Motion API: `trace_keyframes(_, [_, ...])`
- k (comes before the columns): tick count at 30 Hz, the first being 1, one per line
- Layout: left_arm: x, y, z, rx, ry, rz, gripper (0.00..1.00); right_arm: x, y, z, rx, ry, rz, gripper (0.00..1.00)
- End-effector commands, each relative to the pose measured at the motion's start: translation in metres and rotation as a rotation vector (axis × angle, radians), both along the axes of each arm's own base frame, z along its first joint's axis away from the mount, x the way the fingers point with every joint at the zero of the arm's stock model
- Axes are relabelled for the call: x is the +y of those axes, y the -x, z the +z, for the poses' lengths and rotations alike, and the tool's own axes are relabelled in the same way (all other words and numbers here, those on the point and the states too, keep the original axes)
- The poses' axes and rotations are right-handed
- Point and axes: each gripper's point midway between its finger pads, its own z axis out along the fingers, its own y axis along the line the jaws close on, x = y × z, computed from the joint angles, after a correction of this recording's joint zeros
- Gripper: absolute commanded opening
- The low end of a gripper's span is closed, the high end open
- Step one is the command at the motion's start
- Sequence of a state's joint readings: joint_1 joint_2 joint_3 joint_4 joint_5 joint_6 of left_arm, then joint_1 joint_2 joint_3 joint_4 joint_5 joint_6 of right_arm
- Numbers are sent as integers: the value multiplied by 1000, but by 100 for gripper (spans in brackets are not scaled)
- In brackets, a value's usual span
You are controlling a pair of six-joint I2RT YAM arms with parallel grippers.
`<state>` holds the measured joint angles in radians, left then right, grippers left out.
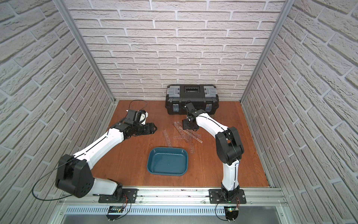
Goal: Put the scattered rulers into the storage box
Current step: Pick up the ruler from the center of the board.
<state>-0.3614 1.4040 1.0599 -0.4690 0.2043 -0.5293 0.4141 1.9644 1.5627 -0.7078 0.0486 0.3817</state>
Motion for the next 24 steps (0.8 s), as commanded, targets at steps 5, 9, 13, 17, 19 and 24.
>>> trace_keyframes(5, [2,3,6,-32,16,11,79,-6,-3,-16,29,100,14,68])
trace_keyframes(9, [3,5,4,-30,13,15,79,-4,-4,-24,45,109,19,68])
trace_keyframes(13, [4,5,2,-27,7,17,79,-5,-6,-32,50,122,13,67])
trace_keyframes(17, [4,5,-2,-17,10,18,79,-5,-13,-30,13,107,-19,65])
trace_keyframes(19, [3,5,-4,-11,9,20,79,-4,-17,-29,-1,102,-33,65])
trace_keyframes(24, [2,4,-4,-7,16,19,79,-5,-27,-30,-20,115,-65,60])
